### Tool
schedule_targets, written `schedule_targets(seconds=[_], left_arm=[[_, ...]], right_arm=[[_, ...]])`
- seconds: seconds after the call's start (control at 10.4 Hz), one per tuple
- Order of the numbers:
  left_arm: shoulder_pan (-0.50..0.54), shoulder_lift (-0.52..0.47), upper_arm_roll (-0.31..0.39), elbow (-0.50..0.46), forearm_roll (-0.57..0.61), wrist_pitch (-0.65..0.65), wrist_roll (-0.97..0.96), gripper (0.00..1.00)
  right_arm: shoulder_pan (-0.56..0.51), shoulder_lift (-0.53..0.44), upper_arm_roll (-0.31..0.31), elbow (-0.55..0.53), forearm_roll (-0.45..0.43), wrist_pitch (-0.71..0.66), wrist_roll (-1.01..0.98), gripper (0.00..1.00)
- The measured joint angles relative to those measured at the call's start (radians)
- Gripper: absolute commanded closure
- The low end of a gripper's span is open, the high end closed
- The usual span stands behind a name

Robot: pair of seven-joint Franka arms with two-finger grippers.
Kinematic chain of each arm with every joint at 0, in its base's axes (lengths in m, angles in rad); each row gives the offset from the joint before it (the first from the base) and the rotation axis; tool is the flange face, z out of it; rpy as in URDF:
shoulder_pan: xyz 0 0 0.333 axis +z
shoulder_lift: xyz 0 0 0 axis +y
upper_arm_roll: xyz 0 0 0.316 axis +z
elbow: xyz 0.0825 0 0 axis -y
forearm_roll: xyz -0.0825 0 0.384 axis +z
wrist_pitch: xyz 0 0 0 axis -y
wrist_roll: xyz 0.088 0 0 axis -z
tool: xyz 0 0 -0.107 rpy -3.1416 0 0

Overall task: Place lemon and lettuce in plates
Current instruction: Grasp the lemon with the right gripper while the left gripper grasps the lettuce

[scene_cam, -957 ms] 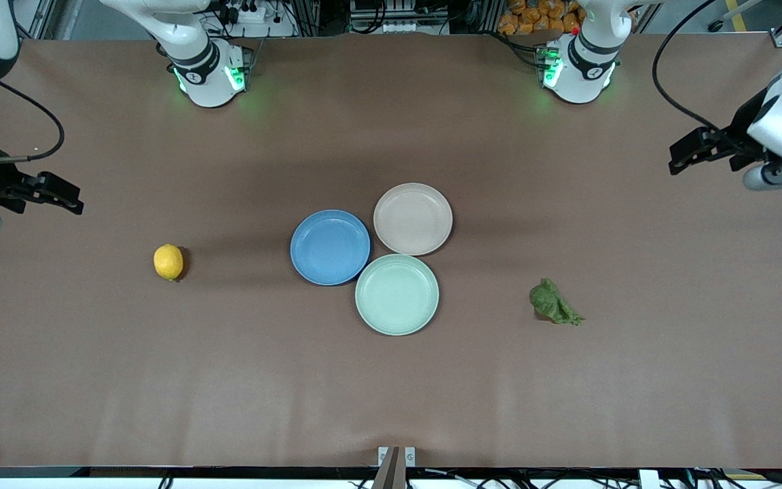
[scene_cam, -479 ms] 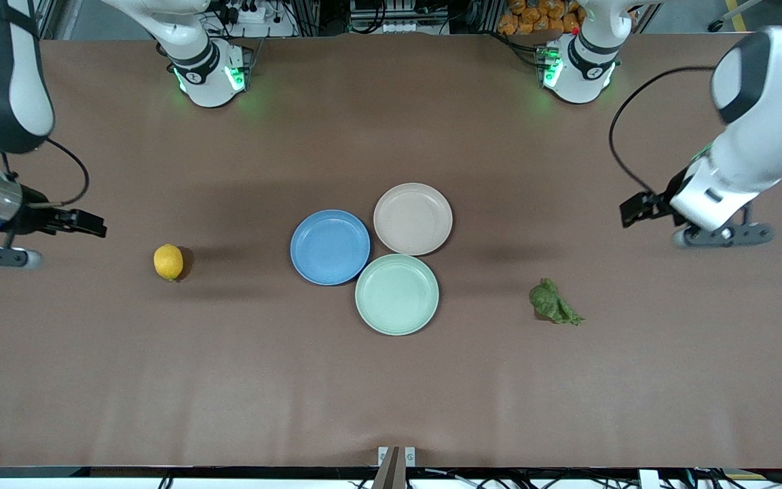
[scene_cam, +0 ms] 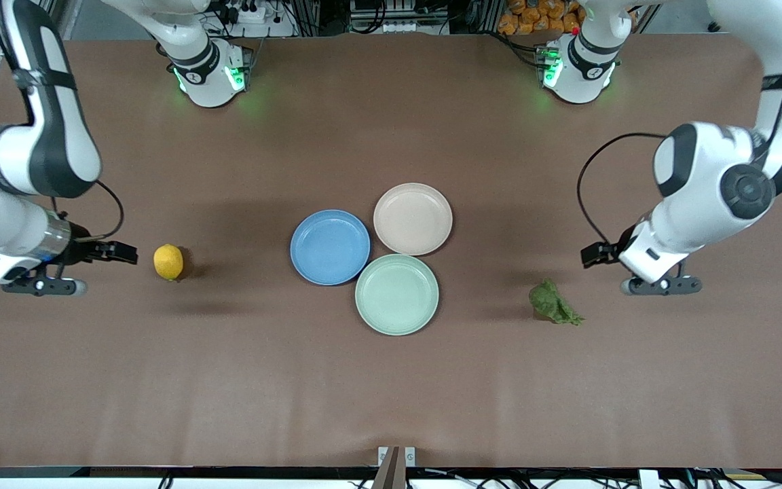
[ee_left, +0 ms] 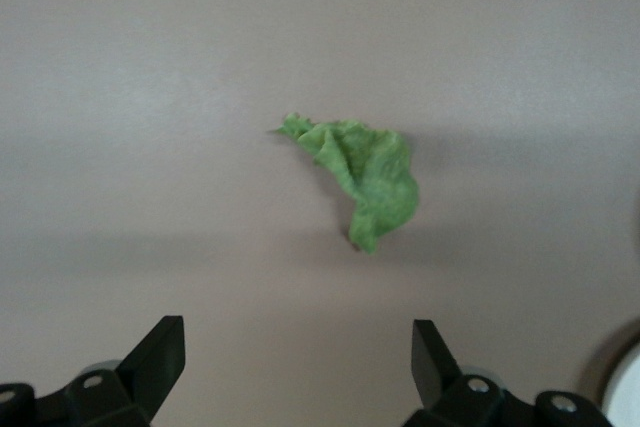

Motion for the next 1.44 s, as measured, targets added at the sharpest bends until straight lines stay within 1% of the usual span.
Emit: schedule_targets(seconds=[0.19, 0.29, 0.38, 0.67, 0.86, 1.05, 1.15, 1.24, 1.34, 1.44], left_arm=[[-0.026, 0.062, 0.000, 0.003, 0.008, 0.063, -0.018, 0.00], [-0.039, 0.090, 0.000, 0.004, 0.035, 0.091, -0.034, 0.00], [-0.049, 0.120, 0.000, 0.005, 0.063, 0.123, -0.074, 0.00], [-0.063, 0.206, 0.000, 0.007, 0.096, 0.226, -0.144, 0.00], [-0.061, 0.251, 0.008, 0.022, 0.096, 0.254, -0.144, 0.00], [-0.058, 0.281, 0.014, 0.039, 0.099, 0.265, -0.144, 0.10], [-0.058, 0.293, 0.014, 0.044, 0.111, 0.269, -0.144, 0.19], [-0.059, 0.303, 0.014, 0.045, 0.125, 0.270, -0.144, 0.41], [-0.058, 0.311, 0.015, 0.047, 0.132, 0.271, -0.144, 0.59], [-0.057, 0.316, 0.016, 0.048, 0.135, 0.272, -0.144, 0.76]], right_arm=[[0.007, 0.009, 0.005, -0.124, 0.000, 0.169, -0.023, 0.00], [0.006, 0.021, 0.004, -0.177, 0.000, 0.232, -0.035, 0.00], [0.005, 0.035, 0.002, -0.208, 0.000, 0.265, -0.038, 0.00], [-0.015, 0.090, -0.005, -0.224, 0.000, 0.282, -0.050, 0.00], [-0.023, 0.122, -0.007, -0.225, 0.000, 0.313, -0.053, 0.00], [-0.034, 0.175, -0.007, -0.225, 0.000, 0.356, -0.061, 0.00], [-0.035, 0.196, -0.007, -0.224, 0.000, 0.365, -0.062, 0.24], [-0.035, 0.208, -0.007, -0.223, 0.000, 0.367, -0.062, 0.49], [-0.035, 0.213, -0.007, -0.222, 0.000, 0.367, -0.062, 0.68], [-0.035, 0.214, -0.006, -0.221, 0.000, 0.366, -0.063, 0.75]])
